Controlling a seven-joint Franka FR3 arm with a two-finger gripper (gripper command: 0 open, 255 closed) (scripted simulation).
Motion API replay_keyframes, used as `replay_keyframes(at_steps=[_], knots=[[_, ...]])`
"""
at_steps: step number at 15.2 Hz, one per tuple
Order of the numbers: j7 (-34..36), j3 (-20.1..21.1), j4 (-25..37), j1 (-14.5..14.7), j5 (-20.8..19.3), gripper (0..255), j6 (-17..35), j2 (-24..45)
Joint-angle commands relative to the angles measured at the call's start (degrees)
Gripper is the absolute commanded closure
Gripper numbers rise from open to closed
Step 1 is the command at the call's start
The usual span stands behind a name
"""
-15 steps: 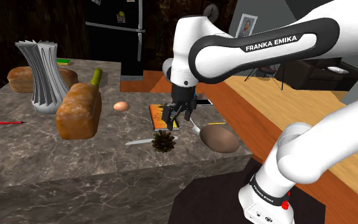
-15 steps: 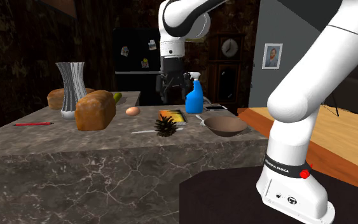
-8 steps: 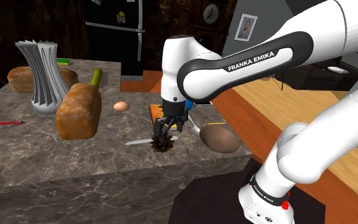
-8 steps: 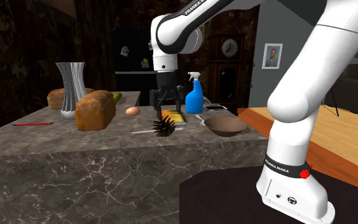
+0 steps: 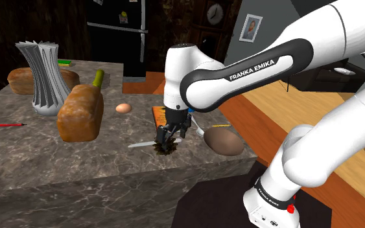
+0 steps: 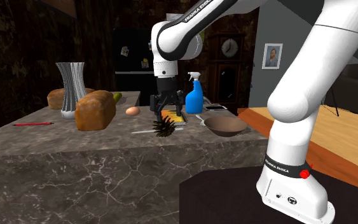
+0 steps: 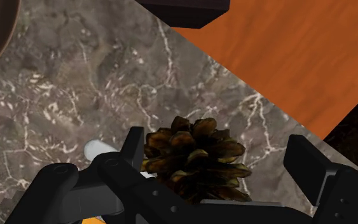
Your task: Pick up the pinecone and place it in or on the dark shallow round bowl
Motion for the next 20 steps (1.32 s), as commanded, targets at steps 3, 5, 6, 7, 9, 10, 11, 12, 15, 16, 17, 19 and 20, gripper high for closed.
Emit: replay_keyframes(at_steps=[3,5,6,7,9,10,11,12,15,16,17,19,20], knots=[[0.0,0.0,-0.01,0.0,0.0,0,0.01,0.0],[0.0,0.0,-0.01,0.0,0.0,255,0.01,0.0],[0.0,0.0,-0.01,0.0,0.0,255,0.01,0.0],[0.0,0.0,-0.01,0.0,0.0,255,0.01,0.0],[0.0,0.0,-0.01,0.0,0.0,255,0.01,0.0],[0.0,0.0,-0.01,0.0,0.0,255,0.01,0.0],[0.0,0.0,-0.01,0.0,0.0,255,0.01,0.0],[0.0,0.0,-0.01,0.0,0.0,255,0.01,0.0],[-0.03,-0.75,2.92,-0.78,-0.04,0,-2.49,1.62],[0.01,-1.46,5.91,-1.53,-0.07,0,-4.97,3.33],[0.12,-2.14,8.96,-2.25,-0.09,0,-7.44,5.13],[0.49,-3.41,15.26,-3.58,-0.11,0,-12.34,8.98],[0.63,-3.77,17.13,-3.92,-0.1,0,-13.75,10.14]])
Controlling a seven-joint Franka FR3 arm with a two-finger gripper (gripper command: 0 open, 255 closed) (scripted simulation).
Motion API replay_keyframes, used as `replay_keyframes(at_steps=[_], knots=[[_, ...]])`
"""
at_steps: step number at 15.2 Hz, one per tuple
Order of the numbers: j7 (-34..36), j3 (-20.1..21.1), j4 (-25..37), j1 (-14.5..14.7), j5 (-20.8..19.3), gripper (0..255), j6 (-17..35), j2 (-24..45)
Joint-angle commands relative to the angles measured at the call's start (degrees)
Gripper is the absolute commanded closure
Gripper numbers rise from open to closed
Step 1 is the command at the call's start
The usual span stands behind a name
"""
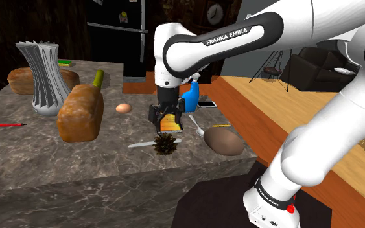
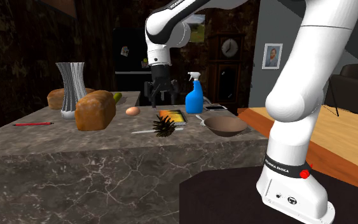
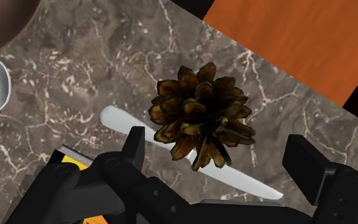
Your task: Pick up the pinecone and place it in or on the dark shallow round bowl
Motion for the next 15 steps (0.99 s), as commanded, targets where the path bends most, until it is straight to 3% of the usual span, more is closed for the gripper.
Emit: replay_keyframes(at_steps=[1,8,15], knots=[[0.14,-0.42,1.71,-0.48,0.04,0,-1.07,1.77],[0.2,0.07,-2.37,-0.15,0.21,0,4.13,2.88],[0.2,0.07,-2.35,-0.15,0.21,0,4.12,2.9]])
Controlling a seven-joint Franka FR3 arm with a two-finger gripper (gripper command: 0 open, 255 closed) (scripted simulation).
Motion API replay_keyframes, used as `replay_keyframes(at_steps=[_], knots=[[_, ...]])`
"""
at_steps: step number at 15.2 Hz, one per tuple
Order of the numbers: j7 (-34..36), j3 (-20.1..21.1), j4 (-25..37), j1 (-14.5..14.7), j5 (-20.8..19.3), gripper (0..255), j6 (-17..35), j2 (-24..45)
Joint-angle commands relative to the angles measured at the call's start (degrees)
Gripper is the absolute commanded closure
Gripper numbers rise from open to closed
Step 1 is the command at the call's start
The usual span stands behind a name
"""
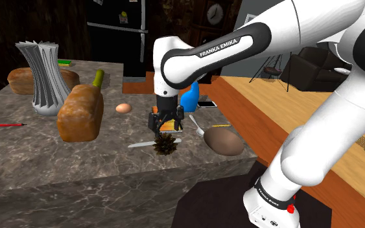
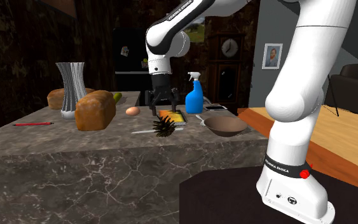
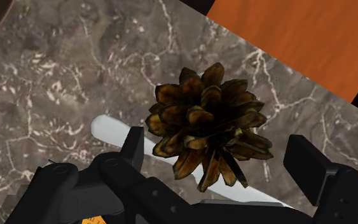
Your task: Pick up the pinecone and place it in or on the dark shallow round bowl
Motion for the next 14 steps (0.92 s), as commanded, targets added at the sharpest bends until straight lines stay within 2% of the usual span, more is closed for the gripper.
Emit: replay_keyframes(at_steps=[1,10,14], knots=[[0.0,0.0,0.0,0.0,0.0,255,0.0,0.0],[0.0,0.0,-0.01,0.0,0.0,255,0.01,0.0],[-0.01,-0.22,1.76,-0.05,0.21,255,-3.17,-1.45]])
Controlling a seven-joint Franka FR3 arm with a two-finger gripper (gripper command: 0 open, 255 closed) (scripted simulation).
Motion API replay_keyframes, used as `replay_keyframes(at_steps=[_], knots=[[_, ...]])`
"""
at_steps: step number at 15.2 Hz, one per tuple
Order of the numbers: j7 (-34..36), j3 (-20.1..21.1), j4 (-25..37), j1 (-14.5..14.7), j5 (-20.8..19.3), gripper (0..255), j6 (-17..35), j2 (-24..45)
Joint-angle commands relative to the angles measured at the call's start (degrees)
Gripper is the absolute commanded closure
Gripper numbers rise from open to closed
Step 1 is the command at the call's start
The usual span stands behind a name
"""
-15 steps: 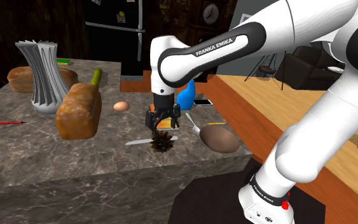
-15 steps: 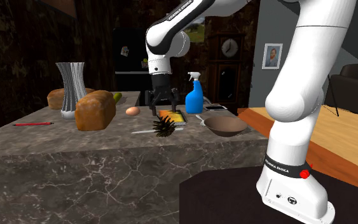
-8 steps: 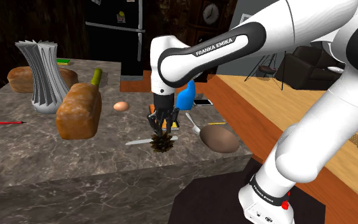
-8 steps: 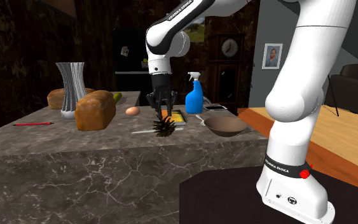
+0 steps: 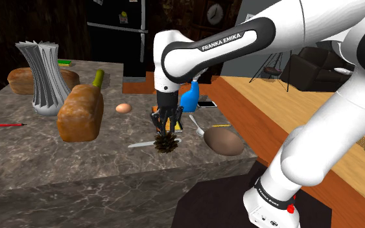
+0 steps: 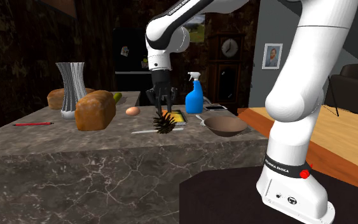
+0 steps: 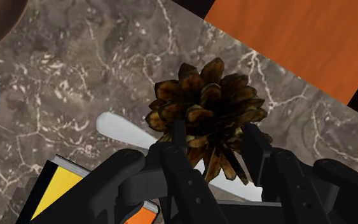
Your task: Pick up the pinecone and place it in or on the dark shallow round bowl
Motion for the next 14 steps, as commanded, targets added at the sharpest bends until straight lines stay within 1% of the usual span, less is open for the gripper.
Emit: replay_keyframes(at_steps=[1,14], knots=[[0.02,-0.1,0.83,-0.01,0.1,255,-1.5,-0.69],[0.38,-0.84,8.03,-0.23,0.31,255,-11.66,-3.75]])
